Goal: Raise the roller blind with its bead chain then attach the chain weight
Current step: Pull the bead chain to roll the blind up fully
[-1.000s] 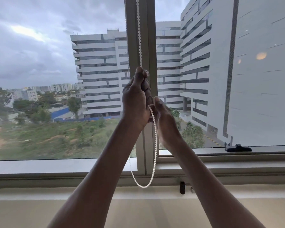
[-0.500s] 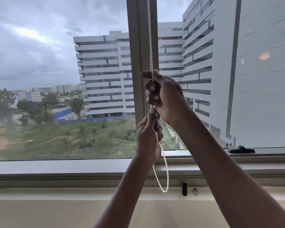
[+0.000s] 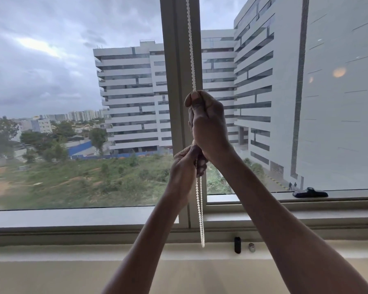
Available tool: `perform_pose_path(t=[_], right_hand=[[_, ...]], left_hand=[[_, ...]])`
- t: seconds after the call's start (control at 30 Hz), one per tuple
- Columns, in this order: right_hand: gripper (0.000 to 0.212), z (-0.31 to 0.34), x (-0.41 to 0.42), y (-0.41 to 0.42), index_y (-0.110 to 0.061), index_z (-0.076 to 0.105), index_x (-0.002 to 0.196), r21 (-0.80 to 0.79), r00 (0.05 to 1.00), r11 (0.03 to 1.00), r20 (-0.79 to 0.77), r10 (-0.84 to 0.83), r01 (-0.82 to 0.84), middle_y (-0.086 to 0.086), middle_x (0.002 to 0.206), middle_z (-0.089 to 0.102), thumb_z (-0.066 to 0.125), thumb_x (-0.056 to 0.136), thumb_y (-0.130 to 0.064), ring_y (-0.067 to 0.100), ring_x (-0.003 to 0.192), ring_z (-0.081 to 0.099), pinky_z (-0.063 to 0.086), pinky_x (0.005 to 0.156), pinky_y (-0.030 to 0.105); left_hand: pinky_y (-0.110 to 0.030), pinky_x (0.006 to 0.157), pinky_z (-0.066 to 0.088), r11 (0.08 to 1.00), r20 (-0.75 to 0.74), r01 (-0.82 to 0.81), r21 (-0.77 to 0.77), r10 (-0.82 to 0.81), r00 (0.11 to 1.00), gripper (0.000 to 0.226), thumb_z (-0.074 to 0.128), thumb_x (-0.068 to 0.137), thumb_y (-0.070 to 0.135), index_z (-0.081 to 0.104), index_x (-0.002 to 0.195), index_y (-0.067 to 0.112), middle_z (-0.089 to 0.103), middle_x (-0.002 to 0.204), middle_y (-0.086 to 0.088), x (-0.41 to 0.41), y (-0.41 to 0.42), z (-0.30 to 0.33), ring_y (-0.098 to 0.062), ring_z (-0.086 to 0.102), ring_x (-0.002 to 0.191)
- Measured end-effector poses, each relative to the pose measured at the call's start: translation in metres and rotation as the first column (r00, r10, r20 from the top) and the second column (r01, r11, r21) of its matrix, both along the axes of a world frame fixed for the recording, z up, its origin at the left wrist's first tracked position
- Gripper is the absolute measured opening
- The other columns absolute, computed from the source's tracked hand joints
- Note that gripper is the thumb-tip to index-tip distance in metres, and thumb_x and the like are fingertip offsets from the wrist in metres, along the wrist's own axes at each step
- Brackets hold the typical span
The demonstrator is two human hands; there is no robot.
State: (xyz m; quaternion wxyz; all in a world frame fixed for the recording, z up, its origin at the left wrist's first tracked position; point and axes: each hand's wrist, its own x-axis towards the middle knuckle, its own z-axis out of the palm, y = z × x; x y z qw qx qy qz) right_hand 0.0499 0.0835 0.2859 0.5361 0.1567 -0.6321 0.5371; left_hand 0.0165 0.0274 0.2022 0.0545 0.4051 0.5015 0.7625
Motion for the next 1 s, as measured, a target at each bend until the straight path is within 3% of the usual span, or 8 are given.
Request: perform_pose_path(t=[0.1, 0.2, 0.3, 0.4, 0.47, 0.57, 0.73, 1.0], right_hand=[[0.031, -0.004, 0.002, 0.001, -0.022, 0.053, 0.074, 0.025, 0.997, 0.997, -0.020, -0.075, 0.075, -0.020, 0.052, 0.045, 0.039, 0.099, -0.011, -0.003, 0.054, 0.039, 0.031, 0.056, 0.018], [0.029, -0.022, 0.005, 0.000, -0.011, 0.055, 0.076, 0.038, 0.994, 0.993, -0.019, -0.107, 0.107, -0.014, 0.059, 0.047, 0.040, 0.101, -0.008, 0.002, 0.052, 0.043, 0.036, 0.051, 0.022], [0.031, -0.052, 0.006, -0.005, -0.008, 0.053, 0.074, 0.056, 0.994, 0.992, -0.002, -0.110, 0.110, -0.006, 0.059, 0.044, 0.040, 0.102, -0.006, 0.008, 0.051, 0.037, 0.032, 0.049, 0.025], [0.031, -0.076, 0.004, -0.012, -0.010, 0.050, 0.074, 0.059, 0.998, 0.996, 0.020, -0.066, 0.064, -0.014, 0.057, 0.039, 0.040, 0.103, -0.004, 0.005, 0.051, 0.030, 0.025, 0.051, 0.022], [0.033, -0.081, 0.005, -0.017, -0.016, 0.049, 0.073, 0.052, 0.998, 0.997, 0.029, -0.058, 0.056, -0.014, 0.057, 0.036, 0.040, 0.103, -0.005, 0.007, 0.051, 0.028, 0.023, 0.049, 0.023], [0.037, -0.081, 0.008, -0.019, -0.023, 0.043, 0.070, 0.055, 0.995, 0.994, 0.020, -0.093, 0.092, -0.011, 0.058, 0.034, 0.041, 0.103, -0.006, 0.006, 0.052, 0.026, 0.023, 0.048, 0.023], [0.037, -0.081, 0.013, -0.014, -0.021, 0.040, 0.068, 0.079, 0.990, 0.989, 0.055, -0.130, 0.126, -0.011, 0.058, 0.034, 0.041, 0.103, -0.008, 0.006, 0.052, 0.027, 0.025, 0.049, 0.026], [0.032, -0.081, 0.012, -0.009, -0.009, 0.043, 0.070, 0.013, 0.991, 0.998, 0.119, -0.067, 0.066, 0.003, 0.057, 0.037, 0.041, 0.102, -0.007, 0.012, 0.050, 0.031, 0.027, 0.045, 0.026]], left_hand=[[-0.038, 0.072, 0.048, 0.993, -0.053, -0.075, -0.088, 0.071, 0.996, 0.052, 0.033, 0.106, 0.037, 0.069, 0.074, 0.017, 0.064, 0.071, -0.011, -0.005, -0.008, 0.018, -0.022, 0.057, 0.069], [-0.030, 0.080, 0.052, 0.999, -0.011, -0.003, -0.038, 0.002, 1.000, 0.062, 0.022, 0.103, 0.049, 0.073, 0.098, 0.014, 0.074, 0.091, -0.009, -0.007, -0.018, 0.046, -0.016, 0.069, 0.089], [-0.029, 0.085, 0.052, 0.990, 0.028, 0.128, 0.065, -0.130, 0.991, 0.068, 0.018, 0.102, 0.053, 0.062, 0.118, 0.003, 0.072, 0.113, -0.015, -0.003, -0.026, 0.078, -0.023, 0.068, 0.108], [-0.029, 0.076, 0.052, 0.967, 0.056, 0.233, 0.098, -0.240, 0.969, 0.068, 0.019, 0.101, 0.057, 0.062, 0.114, 0.006, 0.076, 0.105, -0.007, 0.006, -0.028, 0.102, -0.021, 0.071, 0.095], [-0.024, 0.057, 0.046, 0.947, 0.103, 0.300, 0.117, -0.312, 0.945, 0.064, 0.023, 0.100, 0.059, 0.065, 0.107, 0.012, 0.074, 0.086, 0.004, 0.012, -0.027, 0.111, -0.011, 0.066, 0.069], [-0.017, 0.037, 0.019, 0.917, 0.156, 0.344, 0.203, -0.377, 0.913, 0.049, 0.033, 0.100, 0.054, 0.065, 0.095, 0.017, 0.046, 0.055, 0.012, 0.017, -0.023, 0.110, -0.001, 0.032, 0.040], [-0.016, 0.033, 0.010, 0.918, 0.204, 0.270, 0.289, -0.335, 0.920, 0.029, 0.043, 0.103, 0.032, 0.063, 0.085, 0.021, 0.034, 0.045, 0.012, 0.019, -0.018, 0.103, -0.002, 0.020, 0.034], [-0.014, 0.029, 0.012, 0.927, 0.135, 0.233, 0.294, -0.282, 0.950, 0.034, 0.038, 0.106, 0.029, 0.052, 0.076, 0.022, 0.026, 0.042, 0.013, 0.022, -0.011, 0.101, 0.001, 0.016, 0.033]])
